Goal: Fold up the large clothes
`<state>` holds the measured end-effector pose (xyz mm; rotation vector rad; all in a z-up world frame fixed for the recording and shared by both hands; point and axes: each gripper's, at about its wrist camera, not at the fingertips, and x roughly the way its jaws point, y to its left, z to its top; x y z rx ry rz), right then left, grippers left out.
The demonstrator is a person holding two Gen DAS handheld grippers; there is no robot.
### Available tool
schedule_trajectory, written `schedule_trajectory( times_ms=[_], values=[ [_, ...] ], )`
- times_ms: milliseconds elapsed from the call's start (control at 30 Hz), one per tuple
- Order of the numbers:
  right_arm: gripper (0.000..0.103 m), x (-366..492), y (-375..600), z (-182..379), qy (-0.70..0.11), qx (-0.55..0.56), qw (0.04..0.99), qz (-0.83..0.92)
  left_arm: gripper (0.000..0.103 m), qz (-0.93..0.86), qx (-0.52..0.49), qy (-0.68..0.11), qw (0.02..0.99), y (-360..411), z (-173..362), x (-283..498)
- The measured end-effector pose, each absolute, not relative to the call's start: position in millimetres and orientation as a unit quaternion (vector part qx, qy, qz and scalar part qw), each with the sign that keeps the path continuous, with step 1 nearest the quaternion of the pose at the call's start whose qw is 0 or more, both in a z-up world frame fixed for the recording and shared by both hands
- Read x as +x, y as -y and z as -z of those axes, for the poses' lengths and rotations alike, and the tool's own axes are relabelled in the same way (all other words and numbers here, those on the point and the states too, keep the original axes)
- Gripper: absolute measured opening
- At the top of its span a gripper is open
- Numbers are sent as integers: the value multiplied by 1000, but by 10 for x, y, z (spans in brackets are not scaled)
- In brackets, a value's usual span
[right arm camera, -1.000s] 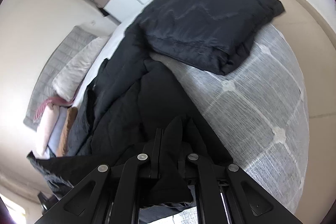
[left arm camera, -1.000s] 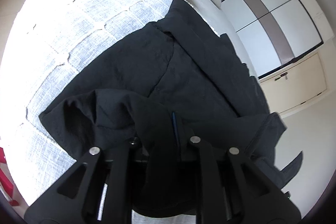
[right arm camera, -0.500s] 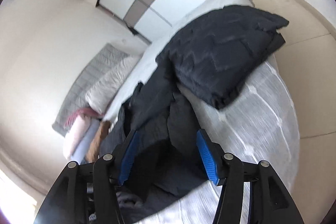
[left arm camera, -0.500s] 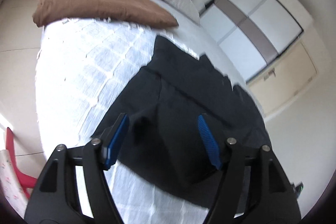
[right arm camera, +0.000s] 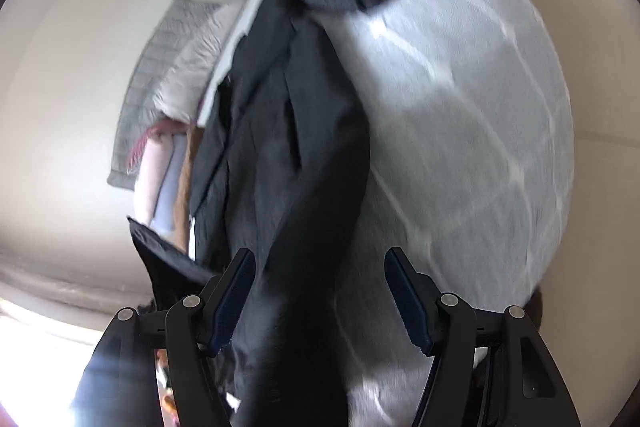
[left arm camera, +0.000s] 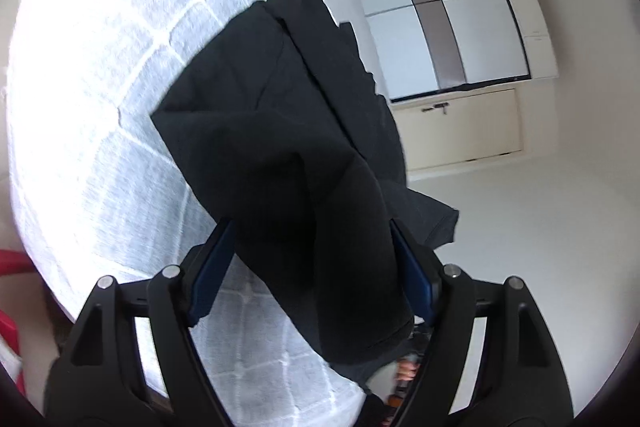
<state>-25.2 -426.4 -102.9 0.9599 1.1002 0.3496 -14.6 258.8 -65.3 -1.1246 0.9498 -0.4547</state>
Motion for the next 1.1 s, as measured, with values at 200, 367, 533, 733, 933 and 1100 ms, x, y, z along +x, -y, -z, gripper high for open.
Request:
schedule_trajectory(
  times_ms=[200,367,533,733,933,1100],
  values=[
    [22,-527,4023,989,-500,423,723,-220,46,231,-461,-448,730,-2382,593,-156],
    [11,-435,3914,650,-435,431,748,-256,8,222,-436,-432,758,-2171,386,-31],
    [10,-183,3863,156,-371,412,794,-248,7,216,-419,-383,795,-2013,6,153],
    [9,441,3739,-352,-327,383,838,-210,7,195,-411,-337,824,-2049,-403,590],
    [9,1204,3726,-499,-311,392,852,-153,7,165,-387,-307,854,-2115,-747,1195],
    [9,1956,3728,-449,-315,399,855,-104,8,115,-368,-294,875,-2204,-784,1884]
  ],
)
